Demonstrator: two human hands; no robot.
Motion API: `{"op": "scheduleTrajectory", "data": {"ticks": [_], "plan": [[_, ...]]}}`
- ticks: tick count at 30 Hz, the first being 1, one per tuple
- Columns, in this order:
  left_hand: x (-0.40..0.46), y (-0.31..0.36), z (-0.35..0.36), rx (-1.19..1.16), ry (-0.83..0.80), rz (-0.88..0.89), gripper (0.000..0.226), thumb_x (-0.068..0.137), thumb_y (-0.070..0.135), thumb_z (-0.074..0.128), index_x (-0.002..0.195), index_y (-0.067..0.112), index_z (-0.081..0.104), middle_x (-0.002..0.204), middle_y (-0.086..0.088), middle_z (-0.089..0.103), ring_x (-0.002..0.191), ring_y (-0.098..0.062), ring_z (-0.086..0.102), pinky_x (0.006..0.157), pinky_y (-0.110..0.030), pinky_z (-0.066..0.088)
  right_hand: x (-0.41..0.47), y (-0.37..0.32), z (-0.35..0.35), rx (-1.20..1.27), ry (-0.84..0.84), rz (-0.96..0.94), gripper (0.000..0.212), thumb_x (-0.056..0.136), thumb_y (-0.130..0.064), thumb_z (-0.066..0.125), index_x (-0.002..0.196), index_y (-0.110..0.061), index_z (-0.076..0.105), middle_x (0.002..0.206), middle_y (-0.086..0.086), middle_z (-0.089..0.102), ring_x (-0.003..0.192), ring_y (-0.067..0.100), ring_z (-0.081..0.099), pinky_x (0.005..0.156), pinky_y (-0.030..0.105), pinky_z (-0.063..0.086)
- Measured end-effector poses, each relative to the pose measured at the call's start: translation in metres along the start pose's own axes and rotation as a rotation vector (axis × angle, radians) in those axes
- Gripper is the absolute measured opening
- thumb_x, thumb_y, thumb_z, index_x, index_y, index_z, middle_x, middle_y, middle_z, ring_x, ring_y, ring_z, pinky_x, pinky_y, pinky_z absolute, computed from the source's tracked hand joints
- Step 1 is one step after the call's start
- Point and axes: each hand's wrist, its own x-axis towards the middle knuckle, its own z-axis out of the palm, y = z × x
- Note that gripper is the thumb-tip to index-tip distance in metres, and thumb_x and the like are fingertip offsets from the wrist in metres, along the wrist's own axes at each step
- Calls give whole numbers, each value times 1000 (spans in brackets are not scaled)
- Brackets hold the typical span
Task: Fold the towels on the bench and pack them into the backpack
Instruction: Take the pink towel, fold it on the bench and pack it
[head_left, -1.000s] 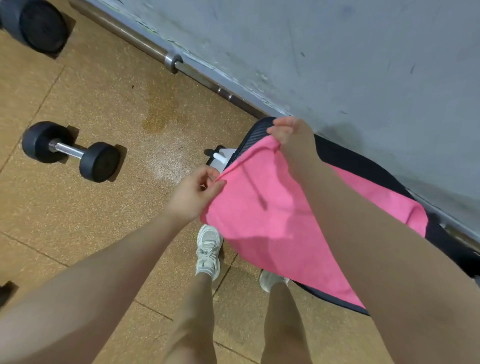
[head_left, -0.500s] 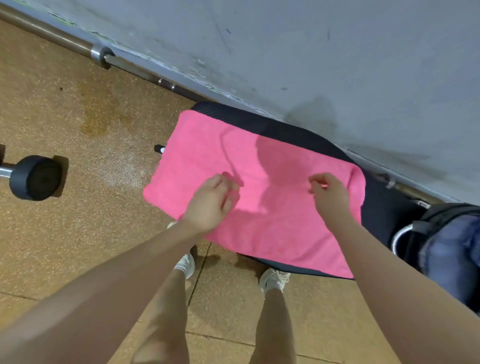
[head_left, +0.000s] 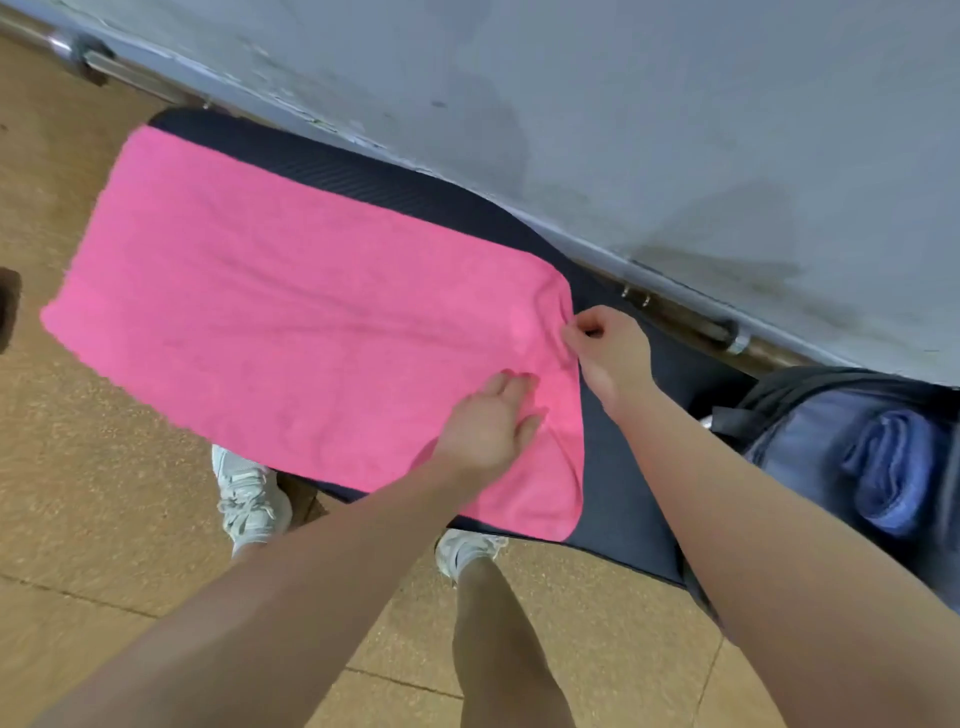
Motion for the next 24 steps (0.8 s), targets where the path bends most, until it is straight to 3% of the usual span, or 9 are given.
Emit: {"op": "scheduleTrajectory", "data": {"ticks": [3, 6, 10, 14, 16, 19, 20, 22, 24], "plan": [[14, 18, 26, 109, 181, -159, 46, 90, 37, 53, 128, 11, 45, 126, -9, 46, 110, -29, 49, 91, -39, 40, 12, 7, -8, 146, -61, 15, 20, 89, -13, 46, 70, -20, 46, 72, -6, 51, 71, 11, 48, 63, 23, 38], [23, 36, 40, 159, 257, -268, 45, 86, 38, 57, 119, 10, 44, 120, -7, 47, 110, -27, 46, 88, -36, 33, 19, 15, -23, 331, -138, 46, 17, 94, -13, 41, 78, -19, 45, 79, 1, 52, 73, 16, 51, 71, 35, 51], [26, 52, 47, 55, 312, -358, 31, 91, 23, 50, 113, 5, 39, 108, -15, 56, 100, -34, 54, 75, -37, 35, 32, 22, -46, 462, -141, 70, 14, 96, -10, 41, 85, -11, 51, 67, 2, 53, 52, 11, 48, 52, 24, 49], [26, 69, 46, -108, 44, -125, 19, 89, 10, 50, 106, 4, 49, 83, -11, 55, 78, -28, 56, 66, -29, 37, 51, 44, -72, 183, -42, -21, 16, 93, -12, 46, 81, -15, 56, 70, 3, 59, 60, 17, 55, 58, 29, 48], [26, 77, 47, -183, -112, -1, 7, 87, 5, 52, 93, 4, 49, 73, -5, 49, 63, -17, 52, 59, -25, 39, 51, 59, -85, -67, -16, -96, 15, 92, -12, 45, 84, -15, 57, 77, 6, 62, 74, 23, 59, 68, 32, 45], [26, 91, 55, -274, -274, 22, 11, 87, -1, 51, 83, 4, 43, 67, 1, 42, 51, 2, 44, 48, -8, 36, 48, 84, -98, -338, 41, -115, 19, 92, -11, 43, 93, -4, 60, 93, 18, 65, 89, 33, 59, 69, 29, 35], [26, 94, 60, -256, -312, 20, 5, 88, -1, 51, 89, 1, 47, 71, -2, 46, 57, -3, 47, 51, -7, 36, 47, 90, -99, -404, 42, -92, 21, 94, -12, 41, 97, -1, 59, 98, 20, 65, 92, 35, 58, 70, 33, 36], [24, 97, 70, -187, -346, 51, 26, 88, 1, 54, 114, 0, 53, 96, -13, 59, 76, -13, 53, 61, -8, 39, 40, 97, -97, -556, 24, -41, 26, 95, -19, 40, 106, -2, 57, 107, 22, 61, 100, 39, 55, 77, 38, 39], [19, 96, 70, -119, -385, 74, 46, 90, 9, 55, 134, 7, 43, 124, -14, 54, 92, -21, 60, 78, -19, 49, 26, 91, -90, -665, 28, -67, 31, 95, -24, 40, 114, -5, 55, 117, 20, 55, 110, 39, 49, 89, 41, 37]]}}
